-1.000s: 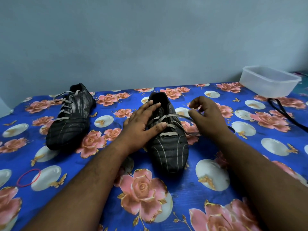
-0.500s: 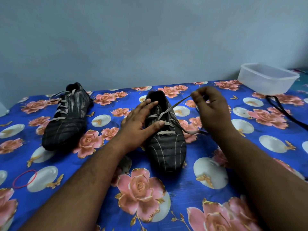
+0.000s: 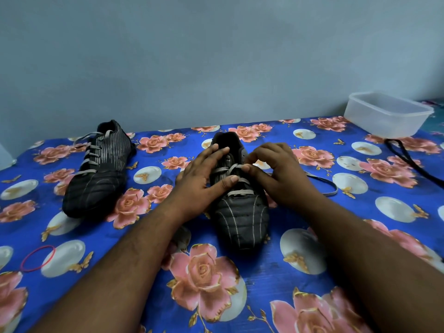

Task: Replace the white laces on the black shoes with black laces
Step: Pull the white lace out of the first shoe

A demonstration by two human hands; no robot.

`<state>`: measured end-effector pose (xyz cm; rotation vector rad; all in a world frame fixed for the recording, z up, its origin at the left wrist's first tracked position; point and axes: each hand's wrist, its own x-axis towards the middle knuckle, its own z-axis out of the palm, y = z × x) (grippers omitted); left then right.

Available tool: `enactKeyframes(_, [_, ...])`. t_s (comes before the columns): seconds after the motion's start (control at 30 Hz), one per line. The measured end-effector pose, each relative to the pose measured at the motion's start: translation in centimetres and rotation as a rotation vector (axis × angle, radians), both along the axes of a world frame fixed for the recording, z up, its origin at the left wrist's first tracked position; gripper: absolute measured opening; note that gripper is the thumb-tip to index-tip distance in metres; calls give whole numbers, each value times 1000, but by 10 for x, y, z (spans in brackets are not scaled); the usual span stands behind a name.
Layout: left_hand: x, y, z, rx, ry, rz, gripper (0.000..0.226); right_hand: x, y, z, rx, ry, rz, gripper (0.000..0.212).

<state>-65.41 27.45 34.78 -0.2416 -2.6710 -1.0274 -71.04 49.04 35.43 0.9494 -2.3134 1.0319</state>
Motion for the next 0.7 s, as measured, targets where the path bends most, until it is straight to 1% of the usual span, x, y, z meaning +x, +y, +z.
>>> enactKeyframes(0.07, [-2, 0, -1, 10, 7, -8, 74, -2, 2, 0, 1, -16, 25, 22])
enactKeyframes(0.13, [-3, -1, -2, 14, 10, -15, 73, 0, 3, 5, -69, -72, 45, 15])
enactKeyframes(0.27, [-3, -2, -2, 15, 12, -17, 71, 8, 9, 19, -421, -238, 119, 21])
enactKeyframes(0.3, [-3, -2, -2, 15, 11, -16, 71, 9, 11, 22, -477, -254, 120, 20])
enactKeyframes(0.33, [-2, -2, -2, 14, 8, -15, 71, 8, 12, 22, -488, -258, 104, 19])
enactKeyframes(0.47, [-1, -1, -1, 8, -3, -8, 72, 1, 13, 12, -292, -162, -21, 21])
enactKeyframes(0.6, [2, 0, 1, 0, -20, -3, 74, 3, 6, 5, -117, -87, 27, 38])
enactKeyframes(0.63, [2, 1, 1, -1, -23, -3, 74, 3, 4, 4, -77, -69, 42, 37])
enactKeyframes(0.7, [3, 1, 2, -6, -22, 2, 75, 4, 0, 3, -34, -32, 45, 26])
